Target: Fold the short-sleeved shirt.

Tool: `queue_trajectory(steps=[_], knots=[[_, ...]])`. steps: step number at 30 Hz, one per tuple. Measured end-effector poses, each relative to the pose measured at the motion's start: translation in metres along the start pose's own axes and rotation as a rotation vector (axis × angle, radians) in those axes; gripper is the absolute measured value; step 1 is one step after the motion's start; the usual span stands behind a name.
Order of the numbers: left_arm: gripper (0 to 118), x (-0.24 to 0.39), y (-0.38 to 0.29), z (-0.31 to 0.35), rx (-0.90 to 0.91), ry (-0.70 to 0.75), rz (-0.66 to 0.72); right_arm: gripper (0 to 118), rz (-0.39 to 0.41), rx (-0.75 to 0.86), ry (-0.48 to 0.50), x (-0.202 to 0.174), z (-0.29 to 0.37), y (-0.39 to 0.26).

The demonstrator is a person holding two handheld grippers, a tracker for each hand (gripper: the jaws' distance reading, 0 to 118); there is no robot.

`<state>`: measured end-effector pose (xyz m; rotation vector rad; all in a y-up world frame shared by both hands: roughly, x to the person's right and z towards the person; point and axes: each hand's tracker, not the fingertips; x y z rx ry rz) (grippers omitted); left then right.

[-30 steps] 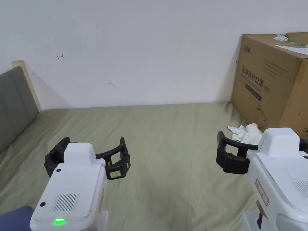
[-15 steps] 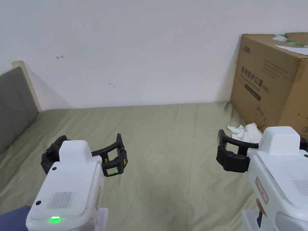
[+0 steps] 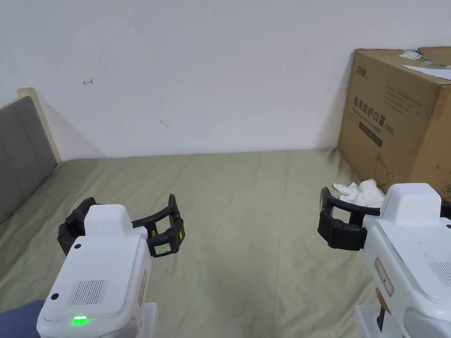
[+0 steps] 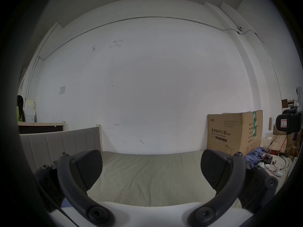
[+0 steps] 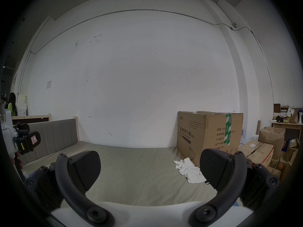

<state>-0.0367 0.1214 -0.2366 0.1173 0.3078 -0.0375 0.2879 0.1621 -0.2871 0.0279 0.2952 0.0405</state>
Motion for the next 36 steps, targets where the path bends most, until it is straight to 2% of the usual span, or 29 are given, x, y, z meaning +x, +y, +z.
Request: queue_trajectory(steps=[29,32,36], knots=[[118,-0.006,0.0,-0.001,-0.007,0.003,0.012,118,0.014,-0.009,-0.015,-0.003,-0.003,0.001],[118,-0.006,0.001,0.001,-0.007,0.001,0.022,118,-0.038,-0.125,-0.091,-0.007,-0.008,0.004],[118,-0.007,0.002,0.002,-0.005,-0.004,0.03,118,-0.167,-0.386,-0.216,-0.005,-0.019,0.005]])
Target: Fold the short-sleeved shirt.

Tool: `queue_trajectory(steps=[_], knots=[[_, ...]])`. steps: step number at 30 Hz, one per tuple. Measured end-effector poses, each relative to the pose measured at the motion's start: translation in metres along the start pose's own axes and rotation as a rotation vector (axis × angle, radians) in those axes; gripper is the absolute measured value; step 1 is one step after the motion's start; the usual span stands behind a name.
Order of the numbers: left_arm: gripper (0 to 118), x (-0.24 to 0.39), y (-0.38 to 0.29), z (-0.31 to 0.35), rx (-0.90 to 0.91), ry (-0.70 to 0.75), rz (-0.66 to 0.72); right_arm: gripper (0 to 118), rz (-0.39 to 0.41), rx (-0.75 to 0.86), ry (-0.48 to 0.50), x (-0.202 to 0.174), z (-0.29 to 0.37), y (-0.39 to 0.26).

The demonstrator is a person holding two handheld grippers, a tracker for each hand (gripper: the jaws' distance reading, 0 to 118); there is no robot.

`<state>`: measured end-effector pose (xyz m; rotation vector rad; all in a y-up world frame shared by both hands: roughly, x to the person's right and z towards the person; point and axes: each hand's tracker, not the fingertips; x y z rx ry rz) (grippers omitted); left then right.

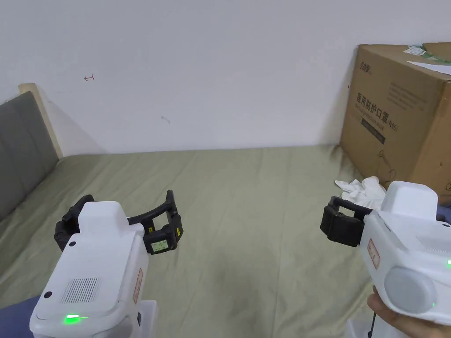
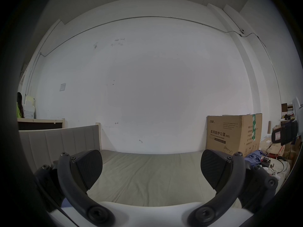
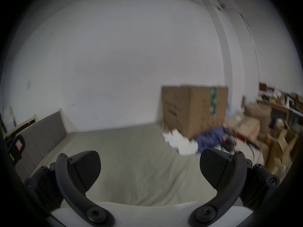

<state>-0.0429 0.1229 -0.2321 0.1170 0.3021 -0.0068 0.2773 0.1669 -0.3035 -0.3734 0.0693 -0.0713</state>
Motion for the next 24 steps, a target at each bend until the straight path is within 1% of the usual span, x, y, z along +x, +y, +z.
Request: queue_trajectory(steps=[1,3,6,10,11,12,13,14,16,18,22,24], knots=[[118,0.0,0.0,0.0,0.002,0.002,0.0,118,-0.019,-0.071,-0.007,0.001,-0.003,0.001],[118,0.0,0.0,-0.001,-0.002,0.003,0.001,118,-0.043,-0.164,0.027,0.005,-0.008,0.004],[118,0.0,0.0,-0.002,-0.001,0.001,0.001,118,-0.078,-0.24,0.049,0.01,-0.016,0.004],[118,0.0,0.0,-0.003,0.002,0.001,0.0,118,-0.059,-0.221,0.064,0.004,-0.009,0.002],[118,0.0,0.0,-0.003,0.0,0.0,0.0,118,-0.052,-0.211,0.046,0.002,-0.01,0.002],[118,0.0,0.0,-0.004,-0.001,0.0,0.001,118,-0.029,-0.195,0.024,0.0,-0.009,0.002],[118,0.0,0.0,-0.004,-0.001,0.0,0.002,118,-0.005,-0.178,0.041,0.0,-0.009,0.003],[118,0.001,0.0,-0.004,-0.001,-0.001,0.003,118,-0.006,-0.183,0.051,0.001,-0.01,0.003],[118,0.001,-0.001,-0.005,-0.001,0.0,0.003,118,0.022,-0.152,0.061,0.001,-0.011,0.004],[118,0.0,-0.001,-0.005,-0.001,-0.002,0.001,117,0.042,-0.141,0.036,0.0,-0.013,0.006],[118,0.0,-0.001,-0.005,0.001,-0.003,0.004,117,0.033,-0.148,0.023,0.001,-0.015,0.006],[118,0.0,-0.001,-0.005,0.0,-0.003,0.004,117,0.047,-0.099,0.017,0.004,-0.019,0.003]])
